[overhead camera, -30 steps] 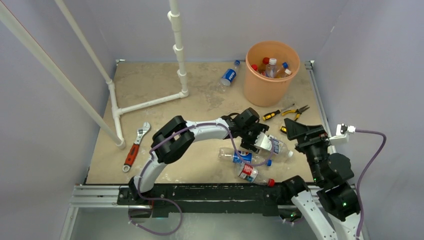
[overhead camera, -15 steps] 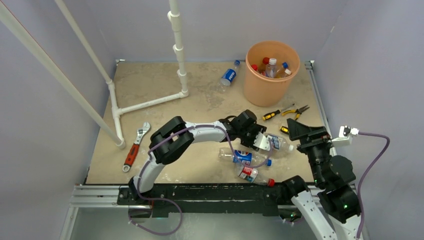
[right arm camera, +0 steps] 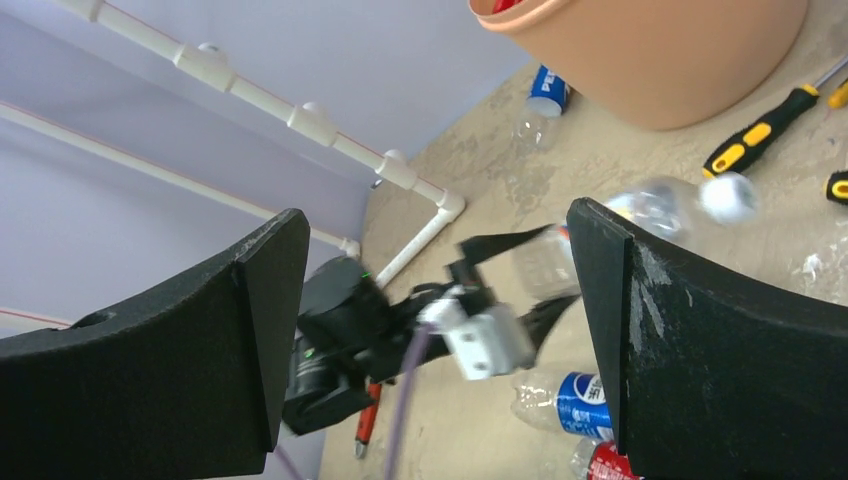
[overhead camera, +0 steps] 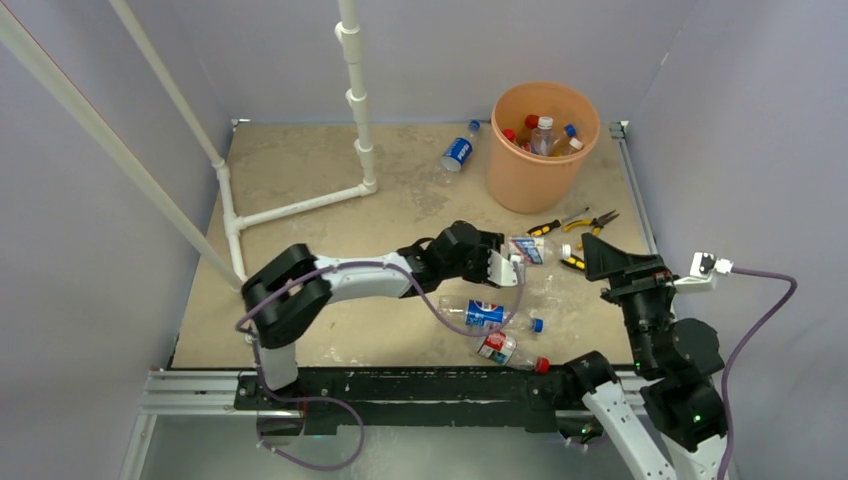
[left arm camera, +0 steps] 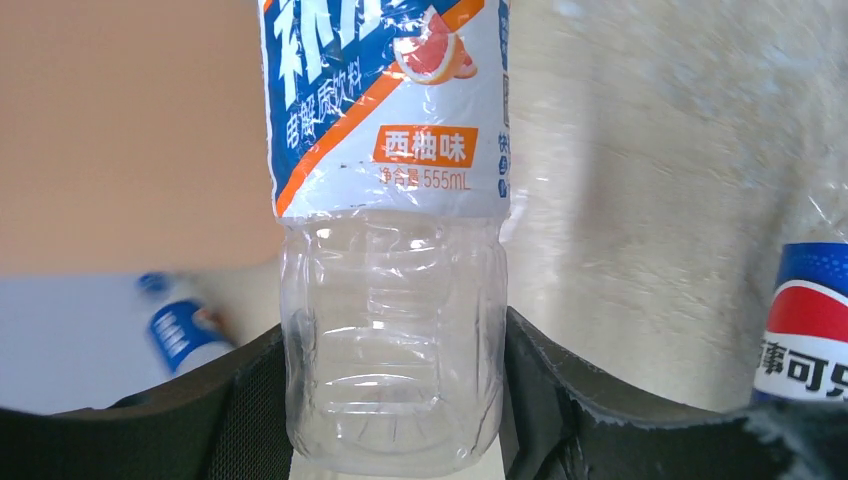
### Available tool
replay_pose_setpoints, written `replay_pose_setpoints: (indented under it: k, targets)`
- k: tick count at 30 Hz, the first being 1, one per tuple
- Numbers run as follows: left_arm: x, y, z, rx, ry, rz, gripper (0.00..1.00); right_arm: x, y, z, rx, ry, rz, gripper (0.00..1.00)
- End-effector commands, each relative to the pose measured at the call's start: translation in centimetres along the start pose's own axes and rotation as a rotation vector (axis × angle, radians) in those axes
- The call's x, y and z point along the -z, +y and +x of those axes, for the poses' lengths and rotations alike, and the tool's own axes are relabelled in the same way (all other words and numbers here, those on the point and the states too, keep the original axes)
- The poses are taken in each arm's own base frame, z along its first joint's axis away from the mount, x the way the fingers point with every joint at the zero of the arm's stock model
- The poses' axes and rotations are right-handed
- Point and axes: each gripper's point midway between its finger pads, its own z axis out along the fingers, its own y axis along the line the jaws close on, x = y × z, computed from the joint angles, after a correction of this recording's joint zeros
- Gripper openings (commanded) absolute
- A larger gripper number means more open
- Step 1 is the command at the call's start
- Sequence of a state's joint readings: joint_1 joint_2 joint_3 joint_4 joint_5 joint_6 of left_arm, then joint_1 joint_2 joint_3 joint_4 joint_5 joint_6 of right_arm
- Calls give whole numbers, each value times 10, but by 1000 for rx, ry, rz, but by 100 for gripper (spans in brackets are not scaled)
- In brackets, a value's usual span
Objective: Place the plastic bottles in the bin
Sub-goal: Pick up the plastic bottle at the center of the board.
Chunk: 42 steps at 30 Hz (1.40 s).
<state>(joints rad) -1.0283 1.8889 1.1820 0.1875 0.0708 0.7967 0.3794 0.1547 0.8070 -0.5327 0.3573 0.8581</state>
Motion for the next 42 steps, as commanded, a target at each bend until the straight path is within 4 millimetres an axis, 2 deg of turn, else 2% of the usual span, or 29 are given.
replay_pose_setpoints:
  k: [1, 3, 6, 7, 10, 14, 16, 22, 25, 28, 37, 42]
  targets:
    - [74, 89, -57, 160, -184, -373, 0, 5, 30, -27, 22, -75, -100, 99]
    - [100, 98, -67, 233, -245, -432, 0, 4, 37, -30, 42, -78, -124, 99]
    - [138, 107, -78, 380, -345, -507, 0, 2, 57, -29, 102, -66, -225, 99]
    - [147, 104, -78, 433, -370, -514, 0, 4, 71, -25, 127, -47, -299, 99]
    - [177, 94, -89, 570, -494, -503, 0, 7, 94, -16, 190, -8, -433, 99]
    - [221, 75, -99, 771, -718, -485, 0, 13, 118, -6, 234, 27, -584, 99]
    - [234, 64, -99, 827, -795, -458, 0, 16, 128, -1, 210, 52, -643, 99]
    - [256, 39, -106, 970, -930, -340, 0, 23, 162, 26, 222, 151, -896, 99]
    - [266, 31, -110, 1005, -970, -294, 0, 14, 166, 47, 235, 253, -942, 97]
    - [272, 27, -115, 989, -985, -266, 0, 4, 166, 55, 223, 285, -934, 95]
    - [262, 14, -124, 975, -942, -184, 0, -14, 184, 55, 170, 317, -950, 90]
    - [261, 12, -125, 983, -913, -189, 0, -32, 187, 74, 172, 425, -932, 86]
